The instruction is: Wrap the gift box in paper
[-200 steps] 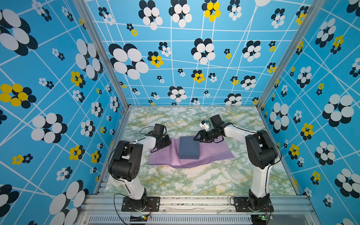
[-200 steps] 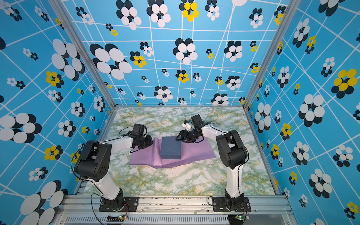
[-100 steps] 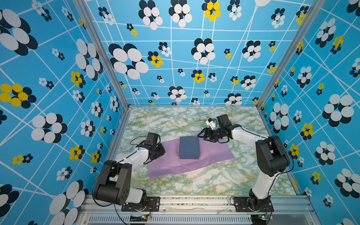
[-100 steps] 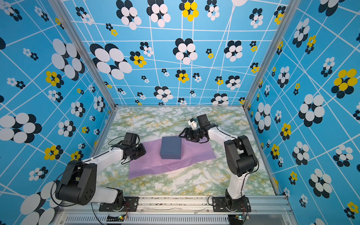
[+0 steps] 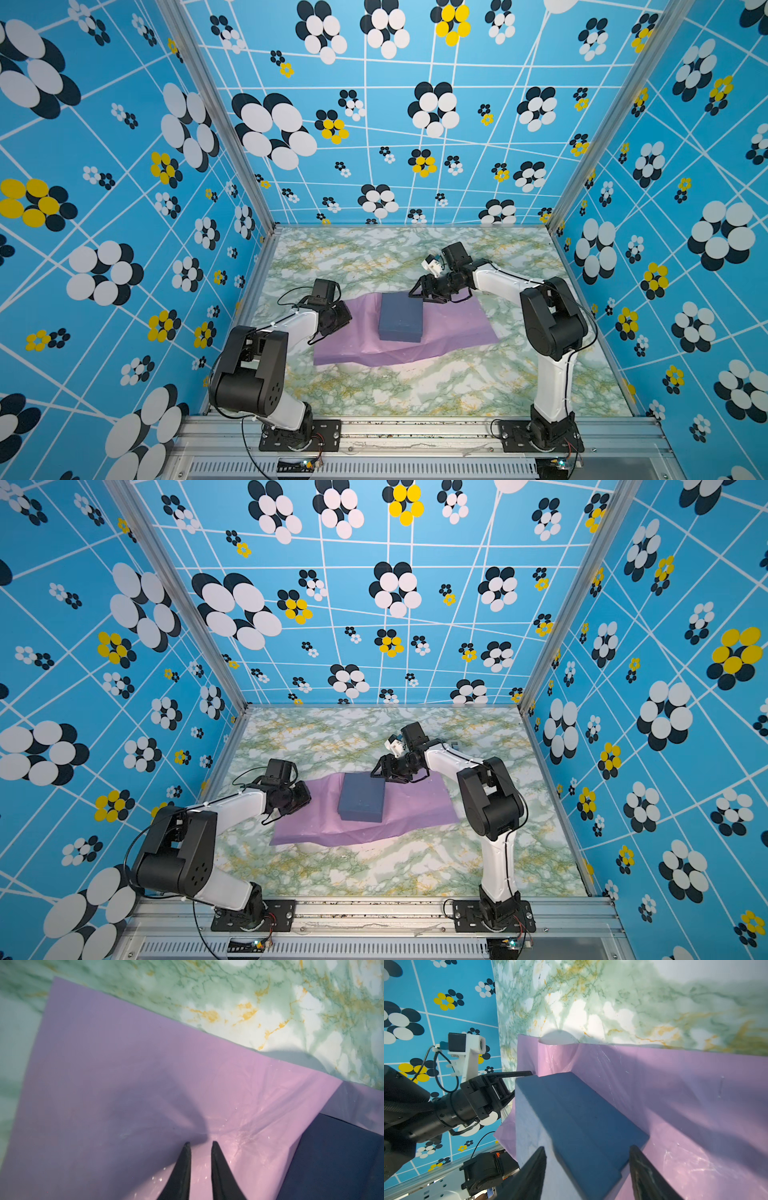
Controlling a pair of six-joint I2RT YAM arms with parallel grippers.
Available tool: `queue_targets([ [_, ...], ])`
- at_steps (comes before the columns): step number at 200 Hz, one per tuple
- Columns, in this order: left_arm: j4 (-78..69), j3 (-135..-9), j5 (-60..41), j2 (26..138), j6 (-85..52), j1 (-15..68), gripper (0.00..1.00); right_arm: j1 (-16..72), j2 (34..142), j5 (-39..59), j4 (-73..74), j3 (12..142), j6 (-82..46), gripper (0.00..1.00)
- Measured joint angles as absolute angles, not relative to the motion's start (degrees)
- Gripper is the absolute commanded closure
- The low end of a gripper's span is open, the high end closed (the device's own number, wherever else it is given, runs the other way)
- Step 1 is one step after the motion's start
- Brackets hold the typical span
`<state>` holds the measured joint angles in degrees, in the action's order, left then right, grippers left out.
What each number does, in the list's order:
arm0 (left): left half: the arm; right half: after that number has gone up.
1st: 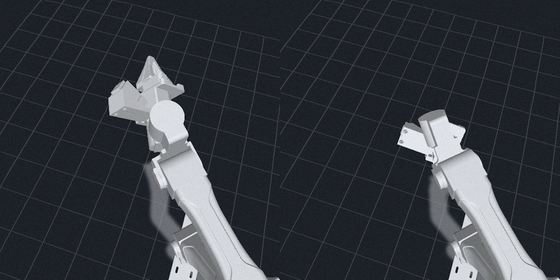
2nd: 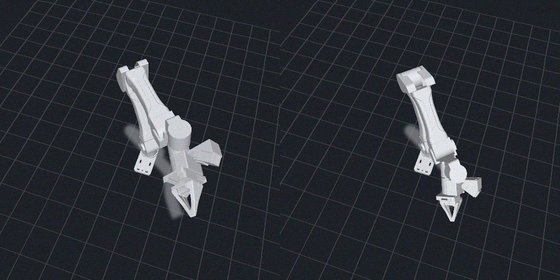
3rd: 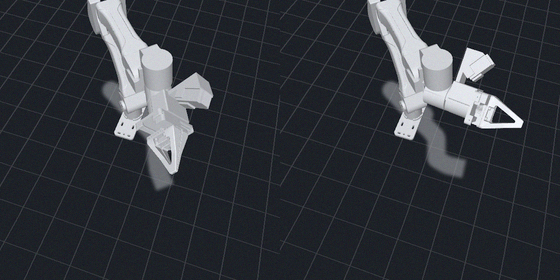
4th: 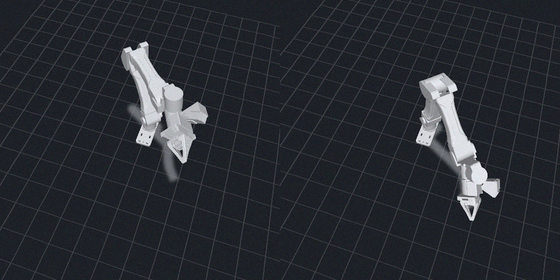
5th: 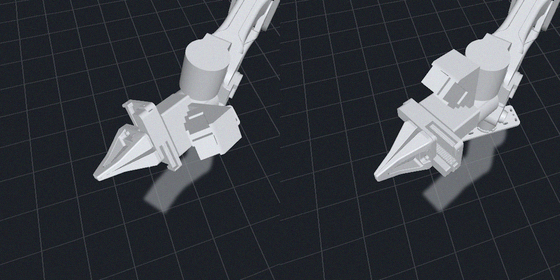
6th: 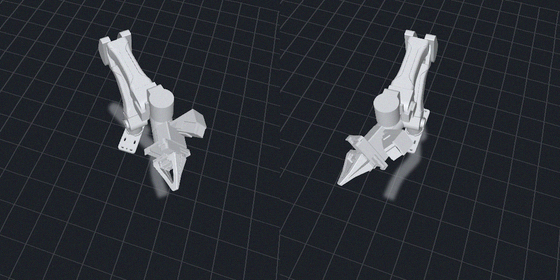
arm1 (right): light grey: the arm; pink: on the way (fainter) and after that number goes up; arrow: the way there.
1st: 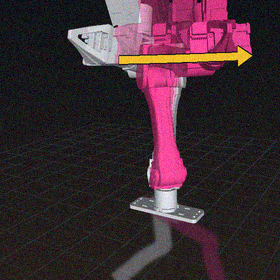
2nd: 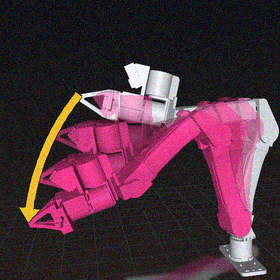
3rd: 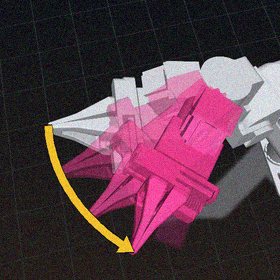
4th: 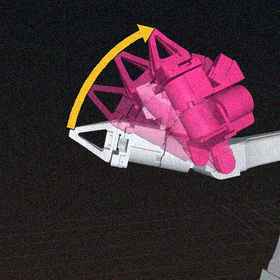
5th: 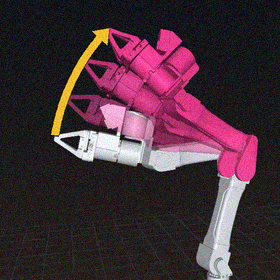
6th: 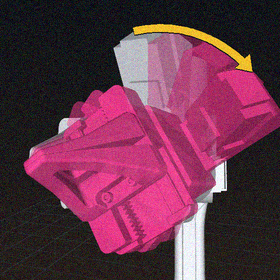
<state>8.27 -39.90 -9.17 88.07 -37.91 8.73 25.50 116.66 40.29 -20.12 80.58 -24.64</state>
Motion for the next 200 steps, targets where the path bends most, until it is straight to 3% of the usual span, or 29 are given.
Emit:
queue_targets([
  [81, 8.78, -41.01, -8.99, 88.95, -37.87, 8.73, 0.79, 25.78, 119.48, 46.72, -11.4, 81.12, -25.71, 0.45],
  [109, 8.78, -41.12, -8.97, 89.03, -37.63, 8.73, 0.76, 26.65, 119.96, 48.18, -7.81, 80.99, -27.64, 0.3],
  [142, 11.0, -42.41, -8.38, 88.66, -36.07, 9.08, 0.62, 26.59, 118.83, 47.62, -3.53, 78.81, -29.5, 0.26],
  [175, 15.27, -46.59, -8.51, 83.9, -31.64, 12.4, 0.46, 22.22, 110.1, 43.59, -1.19, 69.21, -32.91, 0.41],
  [200, 13.15, -51.4, -15.66, 81.91, -24.95, 14.31, 0.42, 18.9, 103.5, 40.49, -1.34, 63.31, -34.11, 0.57],
])
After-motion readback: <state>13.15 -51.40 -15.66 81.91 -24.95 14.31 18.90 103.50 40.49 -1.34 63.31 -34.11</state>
